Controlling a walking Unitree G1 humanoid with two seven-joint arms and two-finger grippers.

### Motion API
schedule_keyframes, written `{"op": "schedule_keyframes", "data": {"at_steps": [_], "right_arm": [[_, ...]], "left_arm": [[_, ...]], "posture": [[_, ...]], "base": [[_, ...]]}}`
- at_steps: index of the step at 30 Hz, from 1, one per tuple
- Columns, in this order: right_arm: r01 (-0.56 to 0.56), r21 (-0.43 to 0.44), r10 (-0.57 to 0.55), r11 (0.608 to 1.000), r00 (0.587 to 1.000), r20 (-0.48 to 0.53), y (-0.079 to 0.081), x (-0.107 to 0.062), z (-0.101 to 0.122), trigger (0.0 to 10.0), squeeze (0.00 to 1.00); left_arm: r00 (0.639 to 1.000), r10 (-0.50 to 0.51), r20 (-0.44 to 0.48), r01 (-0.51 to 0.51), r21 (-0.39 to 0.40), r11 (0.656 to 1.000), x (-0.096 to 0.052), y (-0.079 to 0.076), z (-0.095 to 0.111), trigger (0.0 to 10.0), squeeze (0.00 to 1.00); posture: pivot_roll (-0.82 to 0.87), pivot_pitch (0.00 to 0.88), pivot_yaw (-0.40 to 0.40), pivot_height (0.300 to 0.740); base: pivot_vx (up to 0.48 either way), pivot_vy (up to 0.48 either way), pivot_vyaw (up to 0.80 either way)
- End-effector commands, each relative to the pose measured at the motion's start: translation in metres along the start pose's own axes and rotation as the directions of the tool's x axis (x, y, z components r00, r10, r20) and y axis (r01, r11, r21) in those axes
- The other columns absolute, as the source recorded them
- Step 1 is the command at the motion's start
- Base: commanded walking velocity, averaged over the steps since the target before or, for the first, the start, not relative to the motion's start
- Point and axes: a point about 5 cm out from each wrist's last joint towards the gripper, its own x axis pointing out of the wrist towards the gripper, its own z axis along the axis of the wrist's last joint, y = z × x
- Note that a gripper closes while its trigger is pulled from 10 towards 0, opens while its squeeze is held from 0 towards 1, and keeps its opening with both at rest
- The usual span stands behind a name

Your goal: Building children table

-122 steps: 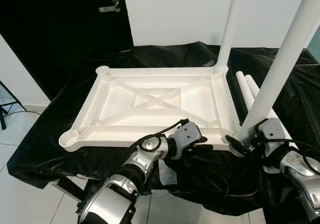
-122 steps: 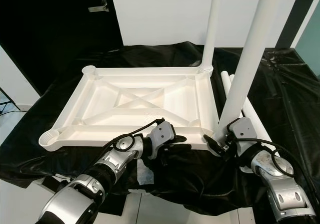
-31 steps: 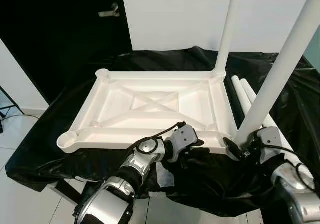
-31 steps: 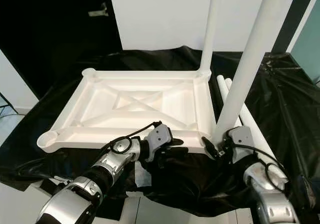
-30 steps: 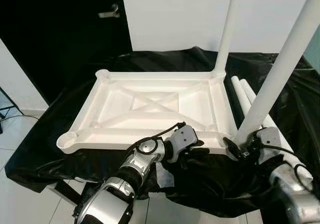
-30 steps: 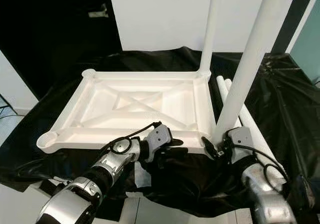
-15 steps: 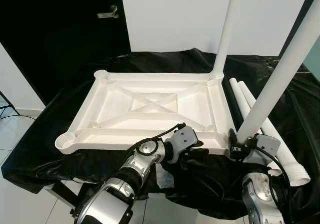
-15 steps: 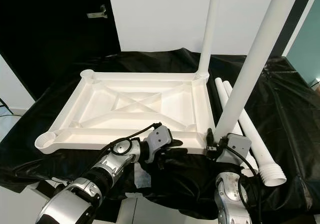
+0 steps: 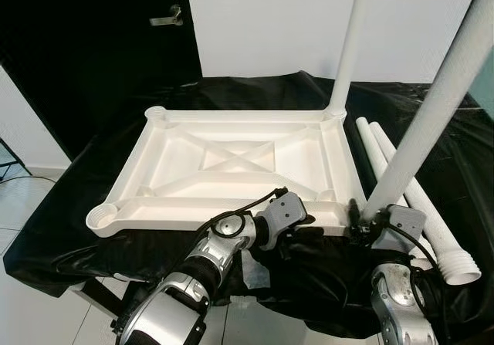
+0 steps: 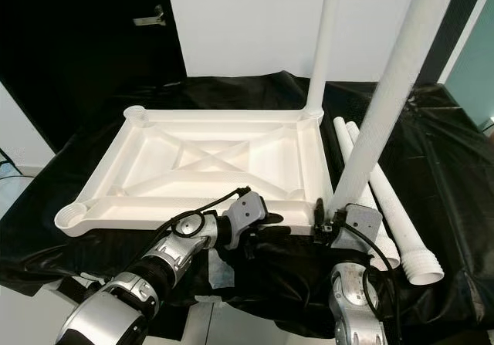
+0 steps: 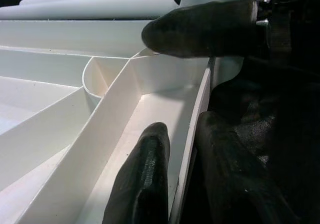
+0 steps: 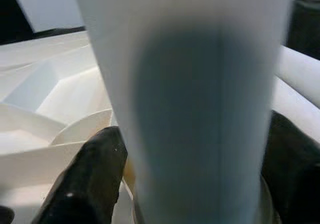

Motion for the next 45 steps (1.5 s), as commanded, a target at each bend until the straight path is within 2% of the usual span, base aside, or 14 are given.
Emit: {"op": "schedule_keyframes", "data": {"at_steps": [1,2,3,10,19,20,28,34,36,37,39,40,43,45], "right_arm": [[-0.043,-0.011,0.042,0.999,0.996,-0.074,0.001,-0.001,-0.012,10.0,0.17],[-0.05,-0.02,0.048,0.999,0.996,-0.073,-0.002,0.0,-0.011,10.0,0.17],[-0.087,-0.064,0.083,0.994,0.995,-0.063,-0.005,0.001,-0.009,10.0,0.0],[-0.213,-0.225,0.201,0.951,0.977,-0.075,-0.024,0.008,-0.001,10.0,0.0],[-0.289,-0.265,0.26,0.92,0.955,-0.139,-0.034,0.012,-0.003,10.0,0.0],[-0.318,-0.248,0.288,0.915,0.946,-0.149,-0.032,0.01,-0.006,0.0,0.0],[-0.401,-0.171,0.369,0.9,0.91,-0.191,-0.02,0.001,-0.015,0.0,0.0],[-0.393,-0.074,0.37,0.917,0.904,-0.216,-0.005,-0.006,-0.025,0.0,0.0],[-0.188,-0.055,0.174,0.981,0.965,-0.194,-0.002,-0.006,-0.031,0.0,0.0],[-0.188,-0.055,0.174,0.981,0.965,-0.194,-0.002,-0.006,-0.031,0.0,0.0],[-0.008,-0.046,0.0,0.999,0.984,-0.18,-0.006,-0.007,-0.033,0.0,0.0],[-0.008,-0.046,0.0,0.999,0.984,-0.18,-0.006,-0.007,-0.033,0.0,0.0],[0.232,-0.031,-0.234,0.972,0.961,-0.15,-0.021,-0.008,-0.031,0.0,0.0],[0.283,-0.025,-0.283,0.959,0.947,-0.154,-0.026,-0.008,-0.031,0.0,0.0]], "left_arm": [[0.977,-0.121,-0.177,0.096,-0.143,0.985,-0.005,-0.028,-0.045,10.0,0.0],[0.977,-0.121,-0.176,0.097,-0.143,0.985,-0.004,-0.028,-0.045,10.0,0.0],[0.977,-0.123,-0.175,0.098,-0.142,0.985,-0.004,-0.028,-0.044,10.0,0.0],[0.977,-0.127,-0.173,0.103,-0.143,0.984,-0.004,-0.028,-0.044,10.0,0.0],[0.976,-0.129,-0.174,0.105,-0.142,0.984,-0.004,-0.029,-0.045,10.0,0.0],[0.976,-0.129,-0.174,0.104,-0.144,0.984,-0.004,-0.029,-0.045,10.0,0.0],[0.976,-0.13,-0.177,0.104,-0.147,0.984,-0.006,-0.03,-0.047,10.0,0.0],[0.975,-0.131,-0.179,0.105,-0.145,0.984,-0.005,-0.03,-0.046,10.0,0.0],[0.975,-0.131,-0.178,0.106,-0.144,0.984,-0.004,-0.03,-0.046,10.0,0.0],[0.975,-0.131,-0.178,0.106,-0.144,0.984,-0.004,-0.03,-0.046,10.0,0.0],[0.975,-0.132,-0.178,0.107,-0.142,0.984,-0.003,-0.03,-0.046,10.0,0.0],[0.975,-0.132,-0.178,0.107,-0.142,0.984,-0.003,-0.03,-0.046,10.0,0.0],[0.976,-0.131,-0.176,0.106,-0.145,0.984,-0.003,-0.031,-0.046,10.0,0.0],[0.976,-0.13,-0.177,0.105,-0.145,0.984,-0.003,-0.031,-0.046,10.0,0.0]], "posture": [[-0.15,0.0,0.043,0.74],[-0.15,0.0,0.043,0.74],[-0.15,0.0,0.044,0.74],[-0.16,0.0,0.047,0.74],[-0.16,0.0,0.047,0.74],[-0.15,0.0,0.047,0.74],[-0.15,0.0,0.048,0.74],[-0.15,0.0,0.042,0.74],[-0.15,0.0,0.039,0.74],[-0.15,0.0,0.039,0.74],[-0.15,0.0,0.036,0.74],[-0.15,0.0,0.036,0.74],[-0.15,0.0,0.032,0.74],[-0.15,0.0,0.032,0.74]], "base": [[0.0,0.0,0.0],[0.0,0.0,0.0],[0.0,0.0,0.0],[0.0,0.0,0.0],[0.0,0.0,0.0],[0.0,0.0,0.0],[0.0,0.0,0.0],[0.0,0.0,0.0],[0.0,0.0,0.0],[0.0,0.0,0.0],[0.0,0.0,0.0],[0.0,0.0,0.0],[0.0,0.0,0.0],[0.0,0.0,0.0]]}}
